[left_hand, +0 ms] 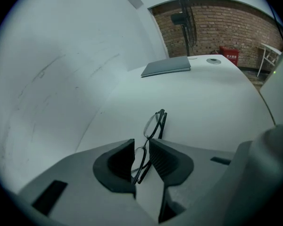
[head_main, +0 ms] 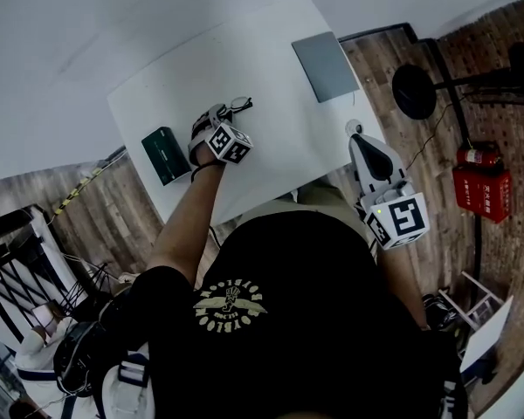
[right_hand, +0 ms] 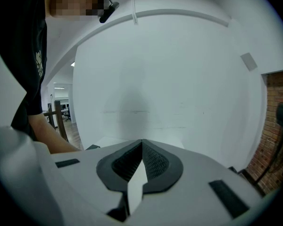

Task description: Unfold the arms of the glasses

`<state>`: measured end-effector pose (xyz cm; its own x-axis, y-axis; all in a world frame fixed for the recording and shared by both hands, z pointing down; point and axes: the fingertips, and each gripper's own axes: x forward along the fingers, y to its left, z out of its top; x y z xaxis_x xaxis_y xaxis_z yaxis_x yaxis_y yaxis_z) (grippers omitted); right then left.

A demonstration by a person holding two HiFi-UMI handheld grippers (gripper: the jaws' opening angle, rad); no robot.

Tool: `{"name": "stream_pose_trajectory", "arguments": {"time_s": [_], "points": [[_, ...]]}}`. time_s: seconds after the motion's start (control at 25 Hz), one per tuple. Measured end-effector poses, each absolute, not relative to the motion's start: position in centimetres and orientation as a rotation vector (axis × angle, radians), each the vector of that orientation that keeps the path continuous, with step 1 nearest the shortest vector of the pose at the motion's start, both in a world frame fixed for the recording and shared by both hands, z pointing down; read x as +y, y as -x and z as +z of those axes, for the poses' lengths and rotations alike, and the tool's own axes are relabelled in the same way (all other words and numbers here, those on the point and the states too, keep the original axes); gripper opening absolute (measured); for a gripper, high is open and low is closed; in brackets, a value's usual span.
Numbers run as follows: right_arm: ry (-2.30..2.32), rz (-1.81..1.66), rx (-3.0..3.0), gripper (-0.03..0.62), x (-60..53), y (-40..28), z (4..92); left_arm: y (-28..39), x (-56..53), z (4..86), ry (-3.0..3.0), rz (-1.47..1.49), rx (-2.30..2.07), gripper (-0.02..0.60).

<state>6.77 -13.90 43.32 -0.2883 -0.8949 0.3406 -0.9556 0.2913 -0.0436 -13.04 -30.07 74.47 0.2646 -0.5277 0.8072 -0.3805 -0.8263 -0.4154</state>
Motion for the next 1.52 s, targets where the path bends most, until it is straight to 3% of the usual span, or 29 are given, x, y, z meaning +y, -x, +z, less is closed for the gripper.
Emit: {"name": "stream_pose_trajectory", "arguments": {"time_s": [0.4, 0.72, 1.08, 1.52], "points": [[-1.72, 0.361, -2.315, 0.0, -13.7, -7.7, 43.0, 12.8, -30.7, 76.0, 2.265, -1.694, 0.77, 0.078], [-1.666, 0.366, -2.368, 0.0, -14.0, -7.4, 42.6, 12.9, -30.7, 74.0, 2.296, -1.612, 0.864, 0.021], [-1.555, 0.344, -2.472, 0.0, -15.7, -6.2, 42.1, 13.8, -29.7, 64.7, 2.822, -1.036, 1.397, 0.021], [-1.297, 0.3, -2.657, 0.0, -18.3, -1.0, 40.7, 17.4, -26.9, 54.2, 2.867, -0.581, 1.694, 0.021]]}}
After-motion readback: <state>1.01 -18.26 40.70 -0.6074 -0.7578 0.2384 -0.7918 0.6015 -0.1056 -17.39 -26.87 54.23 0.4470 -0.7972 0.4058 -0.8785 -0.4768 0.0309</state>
